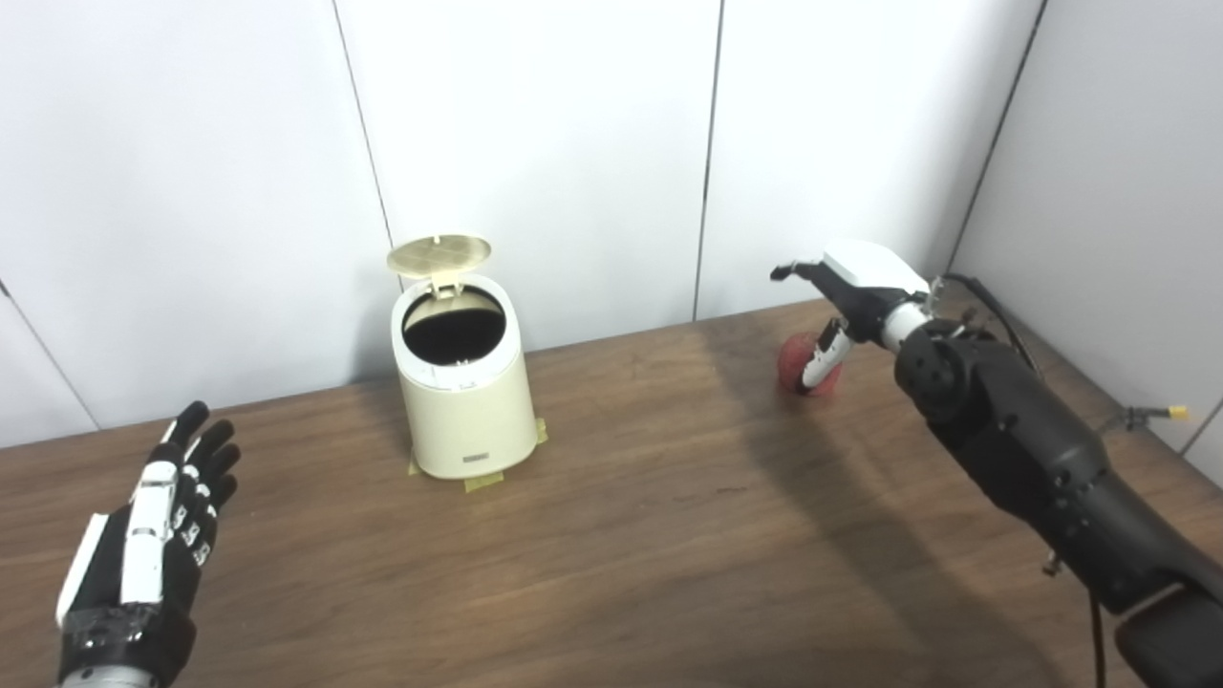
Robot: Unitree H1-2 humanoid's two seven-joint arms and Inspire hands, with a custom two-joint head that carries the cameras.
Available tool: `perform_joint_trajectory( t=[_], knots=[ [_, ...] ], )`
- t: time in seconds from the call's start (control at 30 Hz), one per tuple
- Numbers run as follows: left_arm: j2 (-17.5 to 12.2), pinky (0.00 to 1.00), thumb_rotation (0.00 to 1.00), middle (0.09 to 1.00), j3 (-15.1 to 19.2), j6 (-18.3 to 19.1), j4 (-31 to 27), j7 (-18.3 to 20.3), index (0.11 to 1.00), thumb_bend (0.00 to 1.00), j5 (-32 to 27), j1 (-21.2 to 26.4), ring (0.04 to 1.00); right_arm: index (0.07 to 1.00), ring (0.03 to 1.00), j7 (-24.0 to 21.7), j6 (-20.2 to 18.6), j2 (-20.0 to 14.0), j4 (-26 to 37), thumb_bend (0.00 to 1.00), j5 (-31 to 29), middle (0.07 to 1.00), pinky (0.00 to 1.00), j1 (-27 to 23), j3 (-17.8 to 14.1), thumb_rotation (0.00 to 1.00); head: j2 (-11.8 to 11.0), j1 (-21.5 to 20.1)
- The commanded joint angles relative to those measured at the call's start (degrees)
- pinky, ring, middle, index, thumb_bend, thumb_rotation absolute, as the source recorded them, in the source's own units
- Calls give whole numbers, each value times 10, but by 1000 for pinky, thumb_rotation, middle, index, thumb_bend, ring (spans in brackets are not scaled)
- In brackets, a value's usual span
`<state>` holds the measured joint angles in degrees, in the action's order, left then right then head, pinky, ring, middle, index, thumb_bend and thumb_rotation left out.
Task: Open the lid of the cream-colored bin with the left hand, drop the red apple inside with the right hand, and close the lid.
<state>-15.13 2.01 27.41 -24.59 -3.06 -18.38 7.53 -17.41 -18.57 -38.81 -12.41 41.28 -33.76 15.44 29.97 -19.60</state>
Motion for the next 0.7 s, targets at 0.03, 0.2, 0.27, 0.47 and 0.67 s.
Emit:
perform_joint_trajectory(
  t=[0.03, 0.2, 0.27, 0.47, 0.67],
  knots=[
    [-14, 997, 1000, 959, -4, -5, -23, -14, 1000, 246, -12, 16, 966, 817, 884, -2, 21, -26, -8, 930, 7, 850, 766, -42, -5, 25, 2, -2],
    [-19, 1000, 1000, 958, -14, -5, -28, -31, 1000, 253, -24, 16, 970, 809, 899, -13, 23, -30, -31, 943, 11, 855, 783, -49, -2, 49, 4, -2],
    [-21, 1000, 1000, 962, -19, -5, -30, -39, 1000, 245, -30, 16, 974, 811, 898, -18, 20, -28, -35, 928, 10, 860, 794, -46, -2, 42, 5, -1],
    [-32, 1000, 1000, 977, -35, -5, -37, -60, 1000, 221, -38, 13, 985, 815, 885, -18, 25, -19, -60, 913, 4, 866, 755, -43, -1, 46, 8, 1],
    [-42, 1000, 1000, 966, -38, -5, -42, -71, 1000, 216, -45, 9, 970, 822, 887, 9, 41, -4, -108, 932, 5, 868, 781, -45, 3, 86, 12, 1]
  ],
)
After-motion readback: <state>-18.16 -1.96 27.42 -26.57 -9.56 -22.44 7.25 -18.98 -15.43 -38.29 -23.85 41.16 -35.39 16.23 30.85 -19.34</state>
